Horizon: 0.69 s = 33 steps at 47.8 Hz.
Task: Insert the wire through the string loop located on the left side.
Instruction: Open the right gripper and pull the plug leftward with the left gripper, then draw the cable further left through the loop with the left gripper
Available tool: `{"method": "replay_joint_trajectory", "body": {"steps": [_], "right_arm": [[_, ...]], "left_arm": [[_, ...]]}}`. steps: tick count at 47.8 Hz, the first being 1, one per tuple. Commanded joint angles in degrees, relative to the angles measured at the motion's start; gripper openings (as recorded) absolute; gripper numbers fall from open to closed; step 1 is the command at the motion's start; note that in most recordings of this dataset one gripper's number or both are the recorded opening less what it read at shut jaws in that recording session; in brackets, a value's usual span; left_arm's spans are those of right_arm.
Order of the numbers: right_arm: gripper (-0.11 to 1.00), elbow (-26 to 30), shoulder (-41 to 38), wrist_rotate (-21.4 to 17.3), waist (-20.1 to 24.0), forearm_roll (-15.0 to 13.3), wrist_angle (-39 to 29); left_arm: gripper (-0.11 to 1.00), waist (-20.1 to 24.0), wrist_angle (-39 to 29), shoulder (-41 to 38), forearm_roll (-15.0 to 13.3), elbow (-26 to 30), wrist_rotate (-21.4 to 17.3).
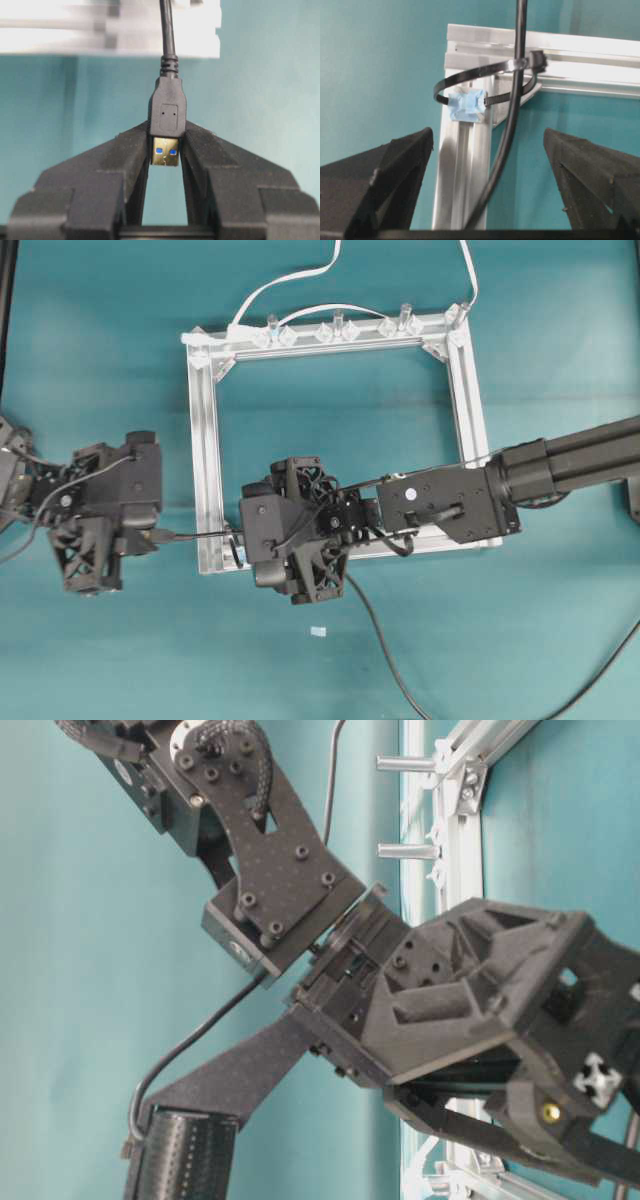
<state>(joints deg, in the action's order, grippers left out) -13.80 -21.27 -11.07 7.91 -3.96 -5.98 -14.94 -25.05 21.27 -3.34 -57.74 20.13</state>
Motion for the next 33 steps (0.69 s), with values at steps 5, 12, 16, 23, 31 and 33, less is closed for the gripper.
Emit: {"method": "replay_joint_trajectory", "body": {"steps": [5, 12, 16, 23, 31, 33], "right_arm": [[0.91, 0.6, 1.3, 0.1, 0.3, -0.1, 0.2], [0.91, 0.8, 1.3, 0.1, 0.4, -0.1, 0.2], [0.91, 0.8, 1.3, 0.1, 0.4, -0.1, 0.1], [0.91, 0.7, 1.2, 0.1, 0.4, -0.1, 0.1], [0.91, 0.7, 1.3, 0.1, 0.4, -0.1, 0.1], [0.91, 0.7, 1.3, 0.1, 0.4, -0.1, 0.1]], "left_arm": [[0.18, -1.1, -2.7, 4.7, -0.1, -1.2, 2.4], [0.18, -1.5, -4.7, 8.1, -0.2, -3.0, 4.7], [0.18, -2.2, -6.4, 10.2, -0.1, -3.8, 5.2], [0.18, -3.3, -8.5, 12.8, -0.7, -4.7, 5.2], [0.18, -3.9, -7.7, 13.3, -0.8, -5.0, 5.0], [0.18, -4.0, -6.9, 13.1, -0.8, -5.0, 4.7]]}}
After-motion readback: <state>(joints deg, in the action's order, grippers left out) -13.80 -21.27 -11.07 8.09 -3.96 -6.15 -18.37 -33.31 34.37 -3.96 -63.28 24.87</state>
